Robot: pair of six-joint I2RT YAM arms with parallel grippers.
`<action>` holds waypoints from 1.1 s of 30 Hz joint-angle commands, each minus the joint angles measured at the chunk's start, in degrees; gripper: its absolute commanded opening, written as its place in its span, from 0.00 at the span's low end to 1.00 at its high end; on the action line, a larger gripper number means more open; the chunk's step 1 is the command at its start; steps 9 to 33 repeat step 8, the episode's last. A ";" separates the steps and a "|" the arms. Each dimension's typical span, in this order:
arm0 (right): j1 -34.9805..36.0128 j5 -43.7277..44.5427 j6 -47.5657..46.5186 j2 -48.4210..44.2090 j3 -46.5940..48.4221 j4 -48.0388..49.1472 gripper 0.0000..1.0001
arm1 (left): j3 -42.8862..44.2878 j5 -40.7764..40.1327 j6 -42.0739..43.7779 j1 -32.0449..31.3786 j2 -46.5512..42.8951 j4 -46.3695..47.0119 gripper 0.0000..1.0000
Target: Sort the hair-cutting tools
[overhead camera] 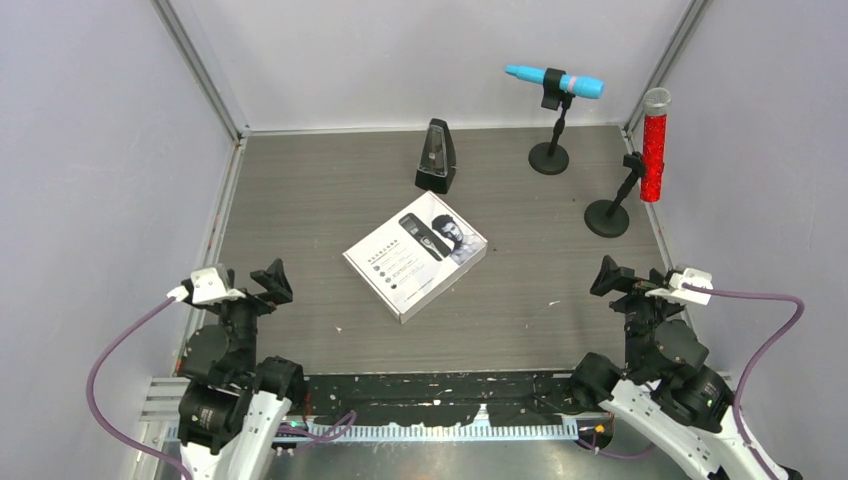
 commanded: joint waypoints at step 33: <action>0.13 6.77 -1.87 -10.31 -1.33 3.03 0.95 | -0.07 3.31 -0.73 -0.64 -0.09 5.67 0.99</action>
